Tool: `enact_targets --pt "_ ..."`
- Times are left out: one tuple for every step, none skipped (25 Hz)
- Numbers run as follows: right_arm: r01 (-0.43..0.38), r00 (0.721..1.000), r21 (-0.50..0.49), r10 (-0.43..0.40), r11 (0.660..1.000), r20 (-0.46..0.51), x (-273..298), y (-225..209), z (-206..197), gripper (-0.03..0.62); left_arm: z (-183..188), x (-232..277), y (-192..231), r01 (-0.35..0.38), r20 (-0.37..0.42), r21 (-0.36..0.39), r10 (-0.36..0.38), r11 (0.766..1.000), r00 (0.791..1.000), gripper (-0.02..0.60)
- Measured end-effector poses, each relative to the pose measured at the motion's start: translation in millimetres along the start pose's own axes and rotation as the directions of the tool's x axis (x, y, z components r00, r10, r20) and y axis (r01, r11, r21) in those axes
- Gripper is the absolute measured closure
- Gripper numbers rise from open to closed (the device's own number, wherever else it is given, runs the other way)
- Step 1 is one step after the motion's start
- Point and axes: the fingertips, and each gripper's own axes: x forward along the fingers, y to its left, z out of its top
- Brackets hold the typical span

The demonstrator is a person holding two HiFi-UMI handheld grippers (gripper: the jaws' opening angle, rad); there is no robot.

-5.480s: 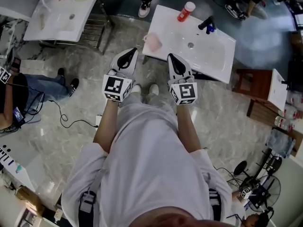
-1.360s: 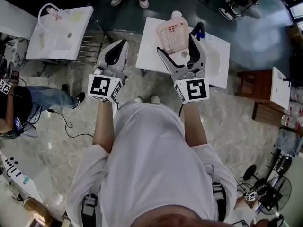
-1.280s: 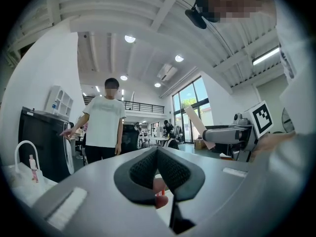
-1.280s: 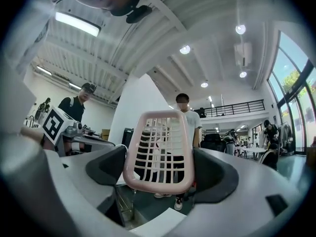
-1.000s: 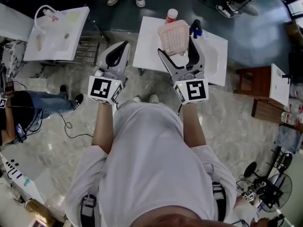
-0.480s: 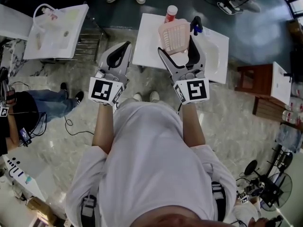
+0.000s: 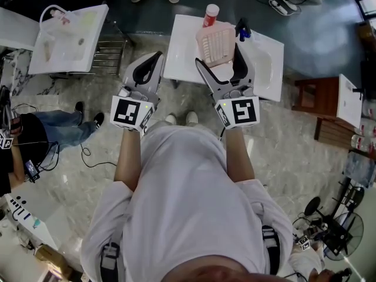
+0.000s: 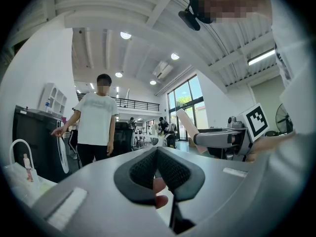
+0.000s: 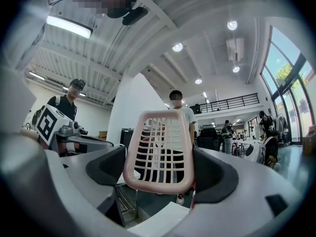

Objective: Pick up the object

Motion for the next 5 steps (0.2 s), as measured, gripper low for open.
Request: enact_targets --pt "0.0 1.0 -0.001 0.0 1.0 0.001 0.1 0.9 0.0 0.166 -0.2 -0.4 0.2 0.001 0.002 0.0 -0.001 1.0 1.0 0.583" --pt "0.0 1.0 -0.001 0.0 1.0 0.001 -0.2 1.8 0.1 0.166 0.0 -0.9 0.2 0.001 0.003 0.0 -0.001 1.0 1.0 0.583" --pt "0.0 1.0 -0.001 0.0 1.0 0.002 -0.6 2.5 0.2 0.166 0.4 -1.5 -0.1 0.001 0.005 -0.001 -0.001 1.0 1.0 0.583" --pt "0.0 1.0 0.0 0.0 1.0 0.003 -1.2 3.1 0.5 0.166 0.8 -2.0 -0.5 0.001 0.006 -0.001 -0.001 1.0 1.0 0.583" --pt "-0.001 1.0 0.001 0.001 1.0 0.003 -1.7 3.7 0.7 0.166 1.2 -2.5 -1.0 0.002 0.007 -0.001 -0.002 1.0 1.0 0.583"
